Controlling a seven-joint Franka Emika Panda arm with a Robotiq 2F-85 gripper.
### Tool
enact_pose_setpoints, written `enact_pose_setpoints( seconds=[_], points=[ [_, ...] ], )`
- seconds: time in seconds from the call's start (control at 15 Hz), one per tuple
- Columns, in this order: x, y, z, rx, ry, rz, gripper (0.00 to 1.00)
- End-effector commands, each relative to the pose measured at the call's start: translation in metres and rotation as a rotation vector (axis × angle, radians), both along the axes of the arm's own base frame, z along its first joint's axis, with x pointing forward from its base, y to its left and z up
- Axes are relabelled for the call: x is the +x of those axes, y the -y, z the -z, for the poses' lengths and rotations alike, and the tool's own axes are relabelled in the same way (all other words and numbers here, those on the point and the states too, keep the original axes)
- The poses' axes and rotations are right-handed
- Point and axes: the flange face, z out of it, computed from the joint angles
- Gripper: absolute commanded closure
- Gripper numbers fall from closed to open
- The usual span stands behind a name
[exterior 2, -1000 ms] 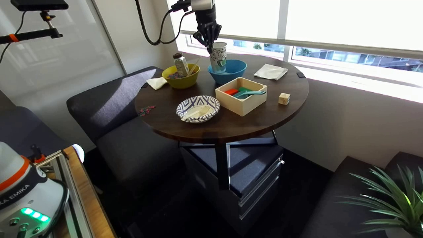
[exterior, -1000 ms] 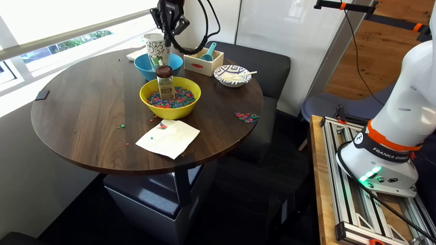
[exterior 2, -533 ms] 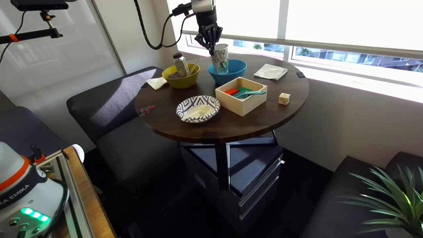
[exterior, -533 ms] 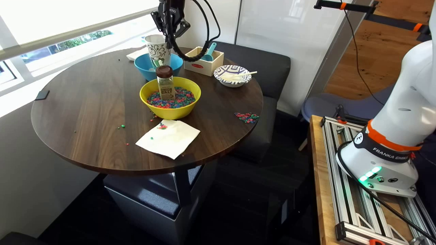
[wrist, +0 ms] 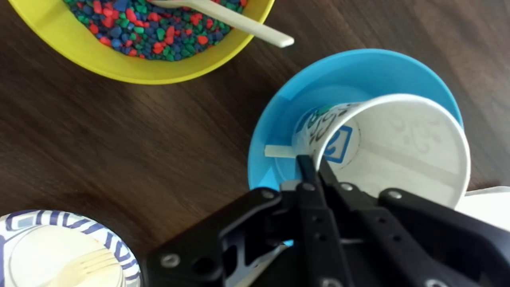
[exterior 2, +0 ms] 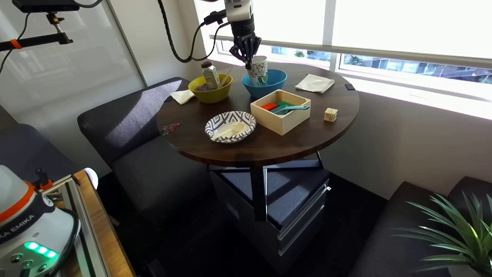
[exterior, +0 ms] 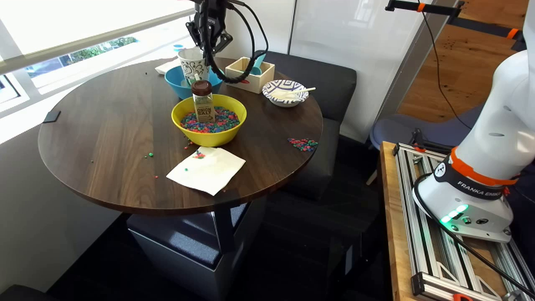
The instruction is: Put the paper cup in the blue bowl
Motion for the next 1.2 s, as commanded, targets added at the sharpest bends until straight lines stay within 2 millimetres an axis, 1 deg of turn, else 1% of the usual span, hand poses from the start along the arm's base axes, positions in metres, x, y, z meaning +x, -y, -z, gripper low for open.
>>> enact_pose_setpoints(
  seconds=[0.0, 0.13, 0.2, 0.27, 0.33, 0.47, 0.67, 0.8, 0.87, 0.93, 1.0, 1.07, 1.13],
  points=[
    [0.008, 0.007, 0.037, -0.01, -0.025, 0.031, 0.99],
    [0.008, 0.01, 0.05, -0.004, -0.055, 0.041, 0.99],
    [0.007, 0.01, 0.052, 0.0, -0.062, 0.044, 0.72],
    [0.007, 0.01, 0.053, 0.002, -0.067, 0.046, 0.71],
    [0.006, 0.009, 0.054, 0.002, -0.069, 0.047, 0.65],
    [0.006, 0.007, 0.047, 0.002, -0.057, 0.043, 0.51],
    [0.004, 0.002, 0.038, 0.0, -0.037, 0.035, 0.27],
    [0.003, -0.002, 0.03, -0.001, -0.018, 0.027, 0.13],
    [0.003, -0.003, 0.025, -0.003, -0.007, 0.022, 0.05],
    [0.003, -0.004, 0.022, -0.004, 0.0, 0.02, 0.48],
    [0.004, -0.004, 0.018, -0.005, 0.006, 0.019, 0.44],
    [0.004, -0.005, 0.015, -0.005, 0.011, 0.017, 0.44],
    [0.004, -0.005, 0.012, -0.005, 0.016, 0.016, 0.5]
  ],
)
